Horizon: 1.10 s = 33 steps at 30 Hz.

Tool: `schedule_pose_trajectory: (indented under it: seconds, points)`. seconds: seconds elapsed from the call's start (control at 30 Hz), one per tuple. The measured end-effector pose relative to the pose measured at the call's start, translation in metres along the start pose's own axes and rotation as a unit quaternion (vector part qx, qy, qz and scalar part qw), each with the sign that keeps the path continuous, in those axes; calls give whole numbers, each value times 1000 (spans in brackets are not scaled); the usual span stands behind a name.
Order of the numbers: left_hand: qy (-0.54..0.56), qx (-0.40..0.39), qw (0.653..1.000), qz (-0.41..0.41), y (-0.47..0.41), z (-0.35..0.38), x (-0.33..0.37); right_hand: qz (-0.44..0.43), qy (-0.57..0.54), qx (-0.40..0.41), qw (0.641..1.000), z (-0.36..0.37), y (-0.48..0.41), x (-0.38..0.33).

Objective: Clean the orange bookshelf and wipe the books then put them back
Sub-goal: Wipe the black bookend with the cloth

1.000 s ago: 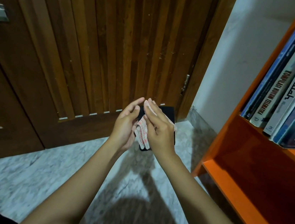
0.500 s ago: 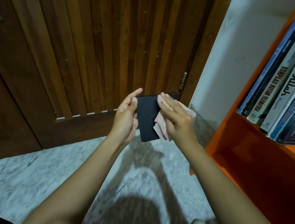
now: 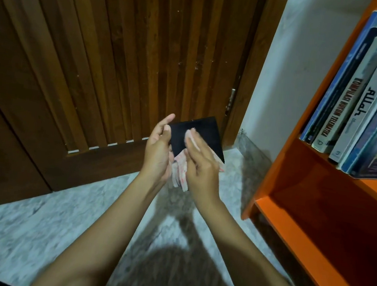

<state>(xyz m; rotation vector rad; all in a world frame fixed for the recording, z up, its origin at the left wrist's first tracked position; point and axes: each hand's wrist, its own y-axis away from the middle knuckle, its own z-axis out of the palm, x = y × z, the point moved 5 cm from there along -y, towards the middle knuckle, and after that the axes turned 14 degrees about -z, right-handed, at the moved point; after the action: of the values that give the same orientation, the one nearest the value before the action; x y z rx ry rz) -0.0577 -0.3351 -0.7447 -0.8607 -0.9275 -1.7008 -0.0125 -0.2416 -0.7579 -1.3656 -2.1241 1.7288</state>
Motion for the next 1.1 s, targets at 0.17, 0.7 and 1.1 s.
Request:
schedule_pose_trajectory:
  seconds: [0.17,0.7,1.1]
  points:
    - [33,19,999,1,-3,-22,11,-206,48,-170,962,15,16,-10]
    - [-196,172,962,76,-72,-82,-29,244,3,-98,965,18,123,111]
    - [-277,187,942,5,-144,-120,-151,439,41,-273,855,93,289,200]
